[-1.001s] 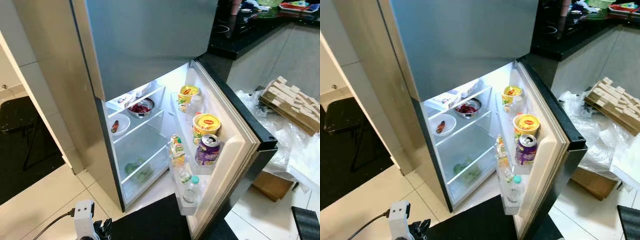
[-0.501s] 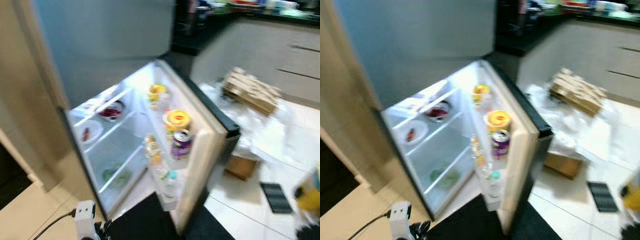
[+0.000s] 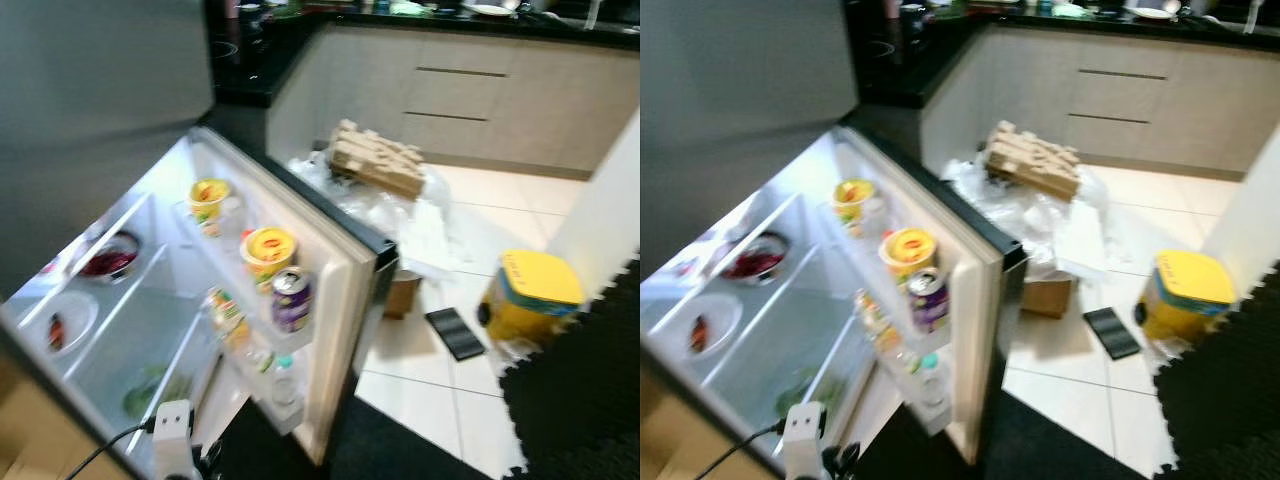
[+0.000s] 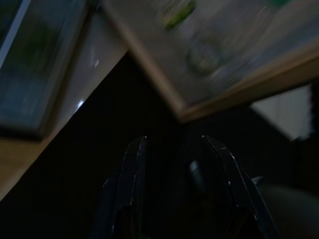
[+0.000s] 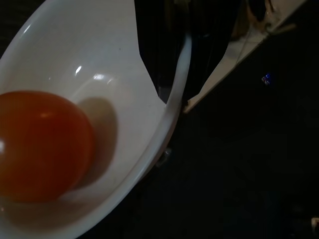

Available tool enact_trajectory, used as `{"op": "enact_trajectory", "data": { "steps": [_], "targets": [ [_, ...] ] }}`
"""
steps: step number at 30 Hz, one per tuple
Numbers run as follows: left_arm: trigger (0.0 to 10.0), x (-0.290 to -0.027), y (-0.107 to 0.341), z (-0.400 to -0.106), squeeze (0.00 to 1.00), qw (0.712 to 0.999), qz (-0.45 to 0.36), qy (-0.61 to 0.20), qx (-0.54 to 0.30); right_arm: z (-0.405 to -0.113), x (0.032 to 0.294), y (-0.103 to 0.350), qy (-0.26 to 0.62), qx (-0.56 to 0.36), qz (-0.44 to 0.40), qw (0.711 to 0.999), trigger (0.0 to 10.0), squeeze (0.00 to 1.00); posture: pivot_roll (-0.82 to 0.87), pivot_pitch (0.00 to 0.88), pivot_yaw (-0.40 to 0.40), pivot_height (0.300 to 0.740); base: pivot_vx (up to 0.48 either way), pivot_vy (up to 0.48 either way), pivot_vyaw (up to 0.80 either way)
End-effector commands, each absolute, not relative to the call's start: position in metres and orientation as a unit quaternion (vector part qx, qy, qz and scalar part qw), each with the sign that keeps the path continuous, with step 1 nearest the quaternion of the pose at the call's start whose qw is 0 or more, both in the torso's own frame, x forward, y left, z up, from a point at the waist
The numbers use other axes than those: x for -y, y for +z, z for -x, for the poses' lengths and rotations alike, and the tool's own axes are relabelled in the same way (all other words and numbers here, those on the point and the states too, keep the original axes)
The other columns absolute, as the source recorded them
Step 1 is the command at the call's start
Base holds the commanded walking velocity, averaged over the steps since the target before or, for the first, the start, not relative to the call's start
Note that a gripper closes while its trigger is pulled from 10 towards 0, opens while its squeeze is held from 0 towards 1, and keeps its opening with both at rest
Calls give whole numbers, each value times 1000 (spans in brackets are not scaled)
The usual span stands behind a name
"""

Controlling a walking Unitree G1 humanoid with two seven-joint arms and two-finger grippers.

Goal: Restocking fridge

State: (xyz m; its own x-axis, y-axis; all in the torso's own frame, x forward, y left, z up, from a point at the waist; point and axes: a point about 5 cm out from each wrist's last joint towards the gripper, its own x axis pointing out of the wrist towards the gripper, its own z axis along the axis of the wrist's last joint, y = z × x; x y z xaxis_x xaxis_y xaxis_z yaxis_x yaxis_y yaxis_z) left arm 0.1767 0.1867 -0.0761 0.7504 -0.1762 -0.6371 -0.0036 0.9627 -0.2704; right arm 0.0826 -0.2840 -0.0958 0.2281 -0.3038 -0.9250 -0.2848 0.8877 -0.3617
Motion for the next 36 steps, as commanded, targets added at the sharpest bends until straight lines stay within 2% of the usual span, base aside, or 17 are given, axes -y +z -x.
{"op": "enact_trajectory", "data": {
  "steps": [1,16,23,29,36],
  "targets": [
    [10000,-190,-85,-158,0,915,125,-34,-383,-92,282,-94,-10,-608,237,758,10000,0,-51,0,-9,740,0,0,-731],
    [10000,-191,-87,-153,0,913,110,-35,-391,-93,282,-94,-10,-608,241,756,10000,0,-49,0,-11,740,0,0,-730],
    [10000,-196,-62,-198,0,948,100,-24,-302,-93,285,-93,-8,-605,248,757,10000,0,-46,0,-16,740,0,0,-689],
    [10000,-200,-49,-218,0,960,67,-13,-271,-94,285,-93,-9,-602,247,759,10000,0,-46,0,-16,740,0,0,0],
    [10000,-213,-26,-245,0,977,33,47,-206,-94,283,-94,-6,-602,249,759,10000,0,-47,0,-18,740,0,0,0]
  ]
}}
